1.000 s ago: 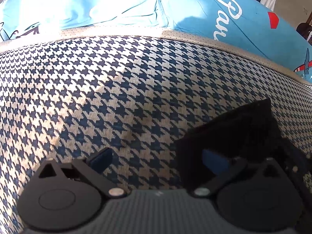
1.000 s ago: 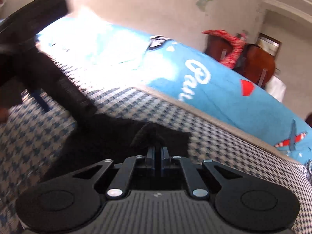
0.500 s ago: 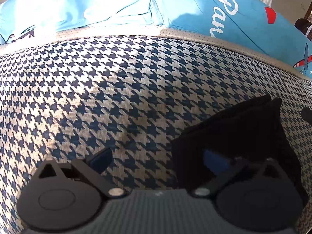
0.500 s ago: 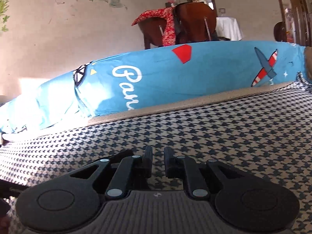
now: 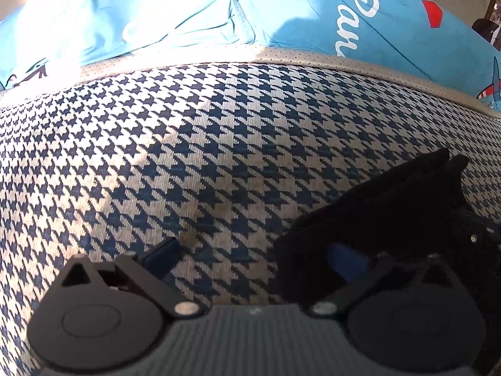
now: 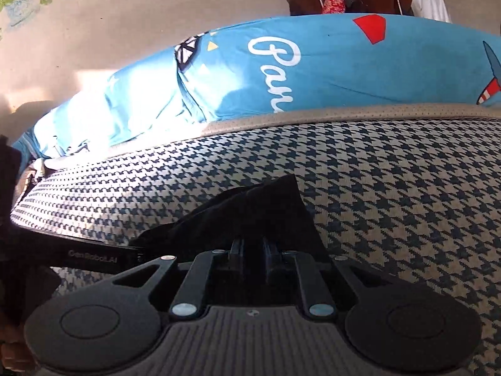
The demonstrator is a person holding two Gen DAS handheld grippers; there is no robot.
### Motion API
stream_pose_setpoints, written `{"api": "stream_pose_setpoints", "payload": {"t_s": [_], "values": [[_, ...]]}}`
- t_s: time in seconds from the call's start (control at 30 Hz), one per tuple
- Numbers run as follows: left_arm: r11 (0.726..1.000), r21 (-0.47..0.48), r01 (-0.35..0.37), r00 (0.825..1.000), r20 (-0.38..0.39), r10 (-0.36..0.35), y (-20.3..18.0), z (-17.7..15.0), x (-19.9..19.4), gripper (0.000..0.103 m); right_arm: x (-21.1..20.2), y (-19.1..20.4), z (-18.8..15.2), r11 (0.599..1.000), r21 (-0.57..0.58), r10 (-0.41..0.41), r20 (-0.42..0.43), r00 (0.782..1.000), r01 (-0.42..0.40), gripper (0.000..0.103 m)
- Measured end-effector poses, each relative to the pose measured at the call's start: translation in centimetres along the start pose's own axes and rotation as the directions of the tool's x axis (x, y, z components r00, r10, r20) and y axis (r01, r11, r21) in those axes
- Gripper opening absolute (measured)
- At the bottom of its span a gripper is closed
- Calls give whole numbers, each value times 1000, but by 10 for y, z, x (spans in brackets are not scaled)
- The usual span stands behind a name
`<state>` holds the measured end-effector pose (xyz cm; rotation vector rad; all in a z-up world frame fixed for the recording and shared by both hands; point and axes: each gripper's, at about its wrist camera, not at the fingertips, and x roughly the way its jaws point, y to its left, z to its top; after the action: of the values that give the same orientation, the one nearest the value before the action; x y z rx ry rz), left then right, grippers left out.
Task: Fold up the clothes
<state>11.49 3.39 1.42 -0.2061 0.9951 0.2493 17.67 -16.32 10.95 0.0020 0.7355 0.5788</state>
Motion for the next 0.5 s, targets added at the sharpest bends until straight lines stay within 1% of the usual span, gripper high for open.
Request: {"api": "stream_pose_setpoints", "payload": {"t_s": [0.13, 0.2, 0.27, 0.37, 0.43, 0.5], "values": [[1000, 4, 8, 1000, -4, -8, -3, 7, 9, 103, 10, 2, 5, 997, 44, -58, 9, 998, 57, 11], [1000, 10, 16, 1000, -13, -16, -4, 8, 12, 103, 9, 6, 8, 996, 39, -78, 25, 997, 77, 11], [1000, 15, 25, 1000, -16, -25, -4, 10, 15, 103, 3, 11, 9, 998, 22, -62, 39, 997, 62, 12], [999, 18, 29, 999, -21, -29, -4, 12, 17, 103, -13, 19, 5, 1000, 8, -2, 43, 999, 1, 12], [999, 20, 29, 999, -25, -29, -4, 13, 16, 103, -28, 27, -2, 999, -30, 25, 49, 999, -23, 12], [999, 19, 31, 999, -28, -31, -5, 15, 18, 103, -42, 35, -12, 997, -47, 65, 35, 997, -64, 12]]}}
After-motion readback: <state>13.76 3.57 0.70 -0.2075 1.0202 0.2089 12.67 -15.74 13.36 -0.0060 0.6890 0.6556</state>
